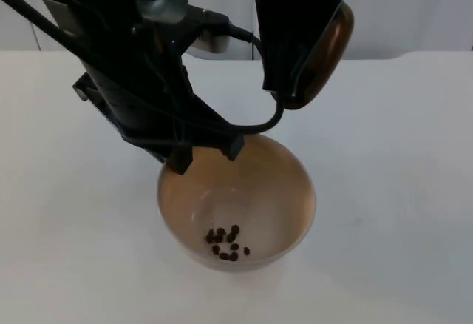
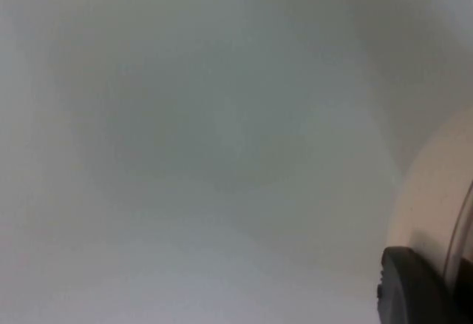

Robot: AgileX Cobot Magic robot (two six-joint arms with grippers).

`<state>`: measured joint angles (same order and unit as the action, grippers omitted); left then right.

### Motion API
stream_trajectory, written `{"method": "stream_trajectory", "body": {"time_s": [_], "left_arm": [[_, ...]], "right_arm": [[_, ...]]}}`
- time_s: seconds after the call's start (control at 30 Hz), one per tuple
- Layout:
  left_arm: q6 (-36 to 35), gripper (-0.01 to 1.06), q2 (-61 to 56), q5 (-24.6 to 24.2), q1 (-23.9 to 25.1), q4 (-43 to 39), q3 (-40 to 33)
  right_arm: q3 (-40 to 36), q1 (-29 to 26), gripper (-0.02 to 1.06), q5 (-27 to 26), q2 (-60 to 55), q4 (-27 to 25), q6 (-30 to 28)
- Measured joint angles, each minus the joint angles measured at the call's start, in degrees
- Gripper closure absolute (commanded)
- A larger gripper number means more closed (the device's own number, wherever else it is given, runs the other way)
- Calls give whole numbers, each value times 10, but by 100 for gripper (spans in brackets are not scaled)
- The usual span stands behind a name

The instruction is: Pick up the bowl with the left hand and pour the coffee beans from the cup into the bowl with the right hand.

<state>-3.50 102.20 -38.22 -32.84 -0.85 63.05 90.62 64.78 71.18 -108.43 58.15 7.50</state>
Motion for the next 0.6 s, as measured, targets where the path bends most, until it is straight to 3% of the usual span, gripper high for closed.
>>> {"method": "stream_trajectory", "body": {"time_s": [0.6], "left_arm": [[0,105,0,0,0,0,0]], "right_arm": [[0,0,105,1,0,16,4]]}}
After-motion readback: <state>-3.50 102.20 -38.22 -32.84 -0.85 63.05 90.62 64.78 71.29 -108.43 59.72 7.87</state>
